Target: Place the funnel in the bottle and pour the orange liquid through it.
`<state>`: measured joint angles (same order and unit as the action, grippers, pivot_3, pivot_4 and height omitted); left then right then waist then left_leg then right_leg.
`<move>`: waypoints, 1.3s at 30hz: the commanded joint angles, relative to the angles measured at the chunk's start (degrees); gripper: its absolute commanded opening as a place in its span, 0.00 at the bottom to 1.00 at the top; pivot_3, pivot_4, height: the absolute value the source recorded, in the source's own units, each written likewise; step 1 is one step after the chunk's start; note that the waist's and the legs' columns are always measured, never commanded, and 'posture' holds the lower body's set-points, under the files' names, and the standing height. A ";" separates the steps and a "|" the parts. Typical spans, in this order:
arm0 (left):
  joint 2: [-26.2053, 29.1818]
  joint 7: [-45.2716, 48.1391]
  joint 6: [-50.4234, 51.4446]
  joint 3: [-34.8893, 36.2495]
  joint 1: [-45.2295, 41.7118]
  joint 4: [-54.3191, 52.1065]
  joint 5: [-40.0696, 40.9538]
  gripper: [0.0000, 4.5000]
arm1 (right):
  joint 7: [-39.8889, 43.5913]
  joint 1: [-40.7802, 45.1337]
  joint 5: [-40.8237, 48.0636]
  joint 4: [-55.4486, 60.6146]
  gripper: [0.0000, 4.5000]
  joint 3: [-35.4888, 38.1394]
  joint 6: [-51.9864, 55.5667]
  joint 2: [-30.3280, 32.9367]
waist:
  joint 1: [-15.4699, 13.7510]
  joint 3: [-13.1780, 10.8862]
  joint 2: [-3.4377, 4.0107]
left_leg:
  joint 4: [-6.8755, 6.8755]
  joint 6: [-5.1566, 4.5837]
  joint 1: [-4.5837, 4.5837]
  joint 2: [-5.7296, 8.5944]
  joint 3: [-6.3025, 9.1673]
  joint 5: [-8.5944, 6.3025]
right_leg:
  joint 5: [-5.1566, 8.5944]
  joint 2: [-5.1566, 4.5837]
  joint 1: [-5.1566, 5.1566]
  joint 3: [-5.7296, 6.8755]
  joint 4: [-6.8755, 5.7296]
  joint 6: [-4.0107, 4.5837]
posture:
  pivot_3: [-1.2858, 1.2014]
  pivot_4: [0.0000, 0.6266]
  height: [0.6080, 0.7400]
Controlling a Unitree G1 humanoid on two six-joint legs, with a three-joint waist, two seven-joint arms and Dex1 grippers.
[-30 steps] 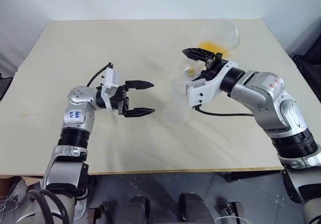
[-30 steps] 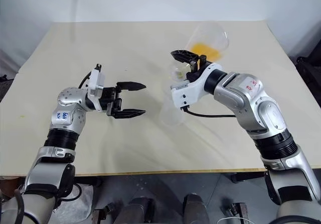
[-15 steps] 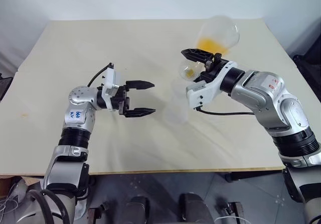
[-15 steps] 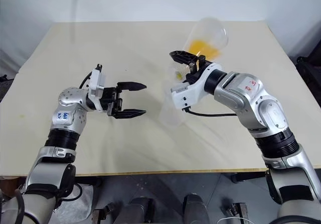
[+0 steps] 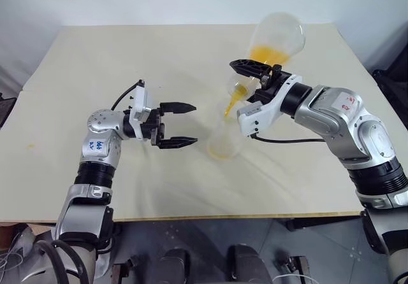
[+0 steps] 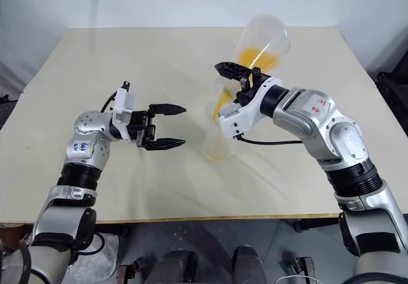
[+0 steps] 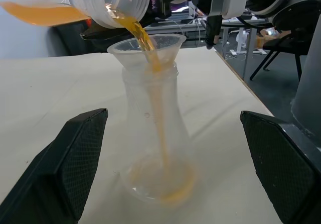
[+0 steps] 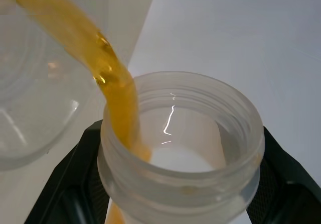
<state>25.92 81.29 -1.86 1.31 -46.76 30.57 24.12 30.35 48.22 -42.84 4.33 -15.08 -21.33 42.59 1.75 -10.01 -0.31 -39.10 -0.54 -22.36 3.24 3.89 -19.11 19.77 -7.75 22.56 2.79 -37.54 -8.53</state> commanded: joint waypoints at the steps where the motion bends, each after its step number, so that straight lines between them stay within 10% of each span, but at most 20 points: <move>1: 0.27 0.08 -0.67 0.68 -1.60 -0.36 -0.15 1.00 | -2.01 1.09 -0.43 1.24 0.63 2.34 -0.79 1.24 | 0.01 0.00 0.00 | 0.00 0.00 0.00 0.00 0.00 0.00 | 0.00 0.00 0.00 0.00 0.00 0.00 | 0.52 0.24 1.00; 39: 0.40 0.33 0.08 0.55 -1.59 -0.50 -0.06 1.00 | -3.70 0.89 -1.58 -1.53 0.63 2.06 -3.91 3.09 | 0.00 0.00 0.00 | 0.00 0.00 0.00 0.00 0.00 0.00 | 0.00 0.00 0.00 0.00 0.00 0.00 | 0.52 0.24 1.00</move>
<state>25.92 81.43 -1.73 1.31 -46.81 30.57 24.12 27.98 47.87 -44.55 1.86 -15.08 -24.96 44.67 1.75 -10.01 -0.31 -39.10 -0.54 -22.36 3.24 3.88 -19.11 19.77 -7.75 22.56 2.79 -37.53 -8.53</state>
